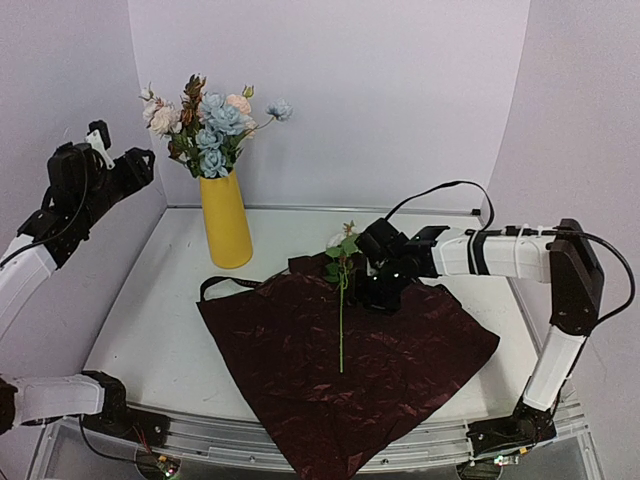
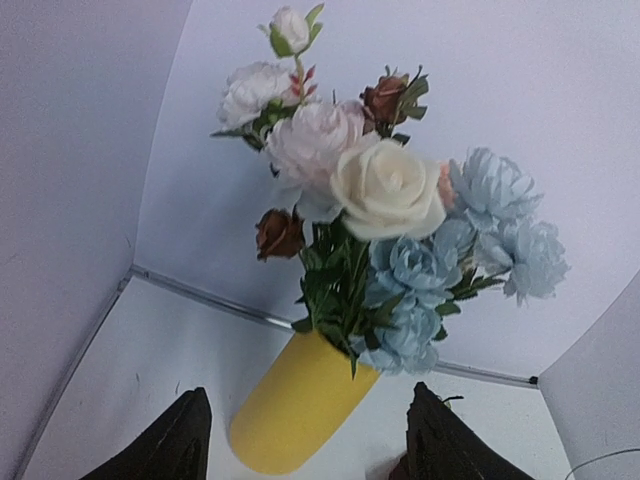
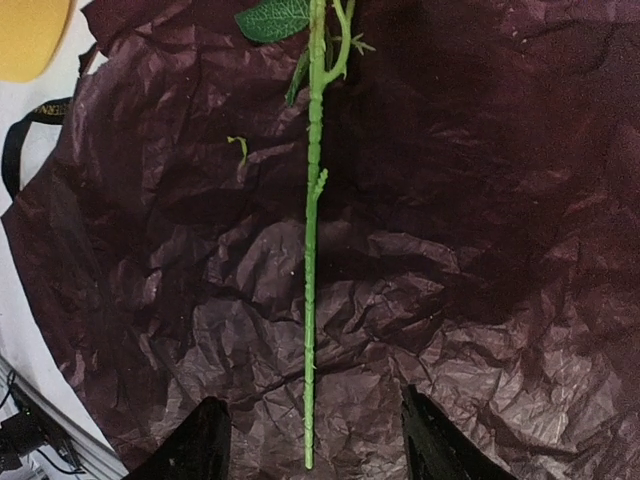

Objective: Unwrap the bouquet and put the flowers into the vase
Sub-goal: Pick up the fake flower from the wrapping paper.

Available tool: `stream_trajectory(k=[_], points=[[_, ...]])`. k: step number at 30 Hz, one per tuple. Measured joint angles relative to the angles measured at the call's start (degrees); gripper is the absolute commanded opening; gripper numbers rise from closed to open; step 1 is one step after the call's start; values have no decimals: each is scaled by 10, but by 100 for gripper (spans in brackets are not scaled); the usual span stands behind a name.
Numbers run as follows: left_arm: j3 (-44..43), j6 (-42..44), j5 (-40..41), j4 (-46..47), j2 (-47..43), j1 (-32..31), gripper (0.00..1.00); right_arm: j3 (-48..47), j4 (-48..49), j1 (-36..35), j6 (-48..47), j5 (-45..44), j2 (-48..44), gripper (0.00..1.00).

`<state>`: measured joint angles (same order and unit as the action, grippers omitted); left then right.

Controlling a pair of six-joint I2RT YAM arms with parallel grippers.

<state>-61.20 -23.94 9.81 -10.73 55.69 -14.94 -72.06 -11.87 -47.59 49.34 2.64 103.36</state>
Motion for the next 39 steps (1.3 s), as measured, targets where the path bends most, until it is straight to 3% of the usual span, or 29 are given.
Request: stream_trajectory(k=[7,11,20,33,39], points=[[85,-49,-39,-66,-81,0,69,-64,-50,-29,30,-36,71,58],[119,-72,-66,-81,-102,0,69,-77,-66,-36,43,-47,103,51],[134,-90,-127,-102,-100,0,70,-119,-83,-39,61,-71,152,38],[173,-75,-165,-110,-120,0,71,-206,-119,-56,63,-98,222,37],[181,-74,-172,-122,-147,0,71,-209,-138,-60,72,-119,232,24]])
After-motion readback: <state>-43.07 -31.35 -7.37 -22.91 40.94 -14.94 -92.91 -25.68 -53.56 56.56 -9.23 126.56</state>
